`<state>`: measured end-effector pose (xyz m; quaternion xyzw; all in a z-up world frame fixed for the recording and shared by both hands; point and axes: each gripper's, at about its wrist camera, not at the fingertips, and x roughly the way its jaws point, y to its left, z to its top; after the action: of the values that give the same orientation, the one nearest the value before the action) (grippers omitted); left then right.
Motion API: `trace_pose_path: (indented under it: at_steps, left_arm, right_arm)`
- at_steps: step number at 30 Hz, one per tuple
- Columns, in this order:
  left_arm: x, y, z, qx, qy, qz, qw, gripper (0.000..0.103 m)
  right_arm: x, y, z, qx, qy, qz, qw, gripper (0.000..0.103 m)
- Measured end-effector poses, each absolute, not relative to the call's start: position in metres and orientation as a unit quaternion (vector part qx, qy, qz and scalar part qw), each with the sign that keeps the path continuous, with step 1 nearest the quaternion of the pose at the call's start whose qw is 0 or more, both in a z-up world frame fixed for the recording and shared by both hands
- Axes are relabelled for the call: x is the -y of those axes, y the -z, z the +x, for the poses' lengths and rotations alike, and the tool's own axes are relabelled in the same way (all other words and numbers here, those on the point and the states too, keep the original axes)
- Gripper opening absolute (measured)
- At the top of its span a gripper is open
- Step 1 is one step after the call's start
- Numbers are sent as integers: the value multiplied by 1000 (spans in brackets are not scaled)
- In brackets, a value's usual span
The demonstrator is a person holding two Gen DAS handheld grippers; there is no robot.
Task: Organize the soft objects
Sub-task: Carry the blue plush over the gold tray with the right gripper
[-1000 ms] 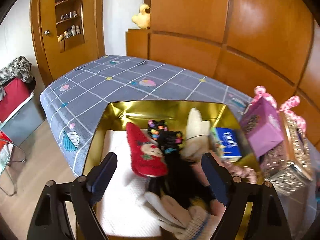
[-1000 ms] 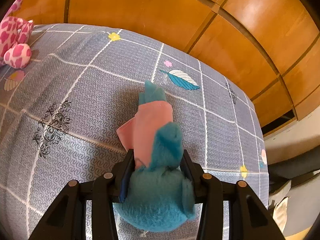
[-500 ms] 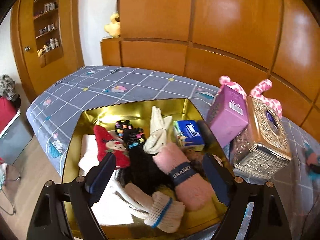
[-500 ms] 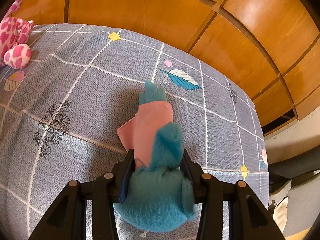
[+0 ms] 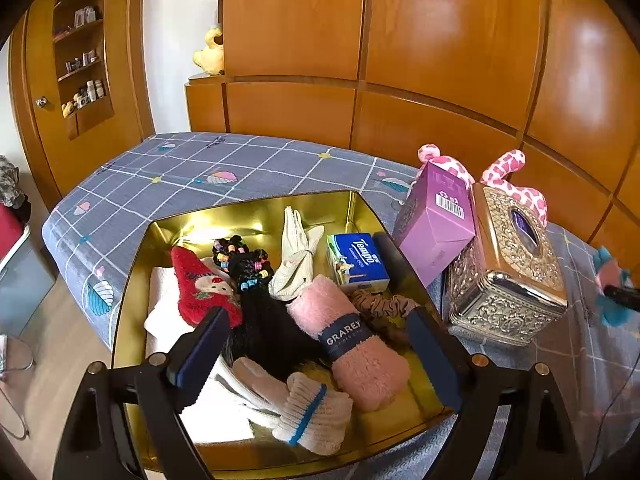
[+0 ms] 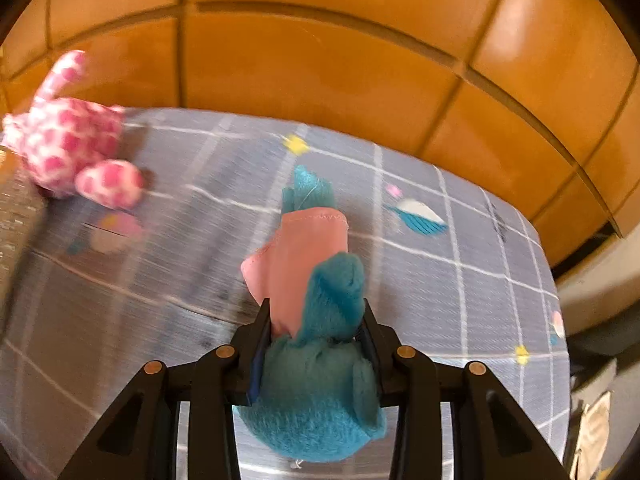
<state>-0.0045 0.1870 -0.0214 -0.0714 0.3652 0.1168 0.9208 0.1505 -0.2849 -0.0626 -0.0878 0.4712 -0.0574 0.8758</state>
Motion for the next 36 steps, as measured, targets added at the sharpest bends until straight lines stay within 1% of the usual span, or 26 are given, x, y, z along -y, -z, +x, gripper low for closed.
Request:
trace_pose_path:
  at_steps: [4, 16, 23, 28, 36]
  left_arm:
    - [-186, 22, -7, -365, -112, -72, 921, 91]
    - [-180, 16, -14, -358, -100, -66, 926, 91]
    - [-182, 17, -20, -359, -100, -67, 926, 91]
    - [-188, 20, -24, -361, -105, -75, 924, 92]
    - [-213, 25, -32, -365, -127, -107, 916, 93]
  right_arm:
    - [253, 51, 152, -455, 26, -89, 886, 38]
    - [151, -13, 144, -377, -100, -80, 917, 38]
    - [87, -31, 142, -353, -160, -95, 917, 38]
    - [60, -36, 139, -347, -175, -100, 916, 38]
    - [61, -38, 132, -363, -197, -60, 909, 38]
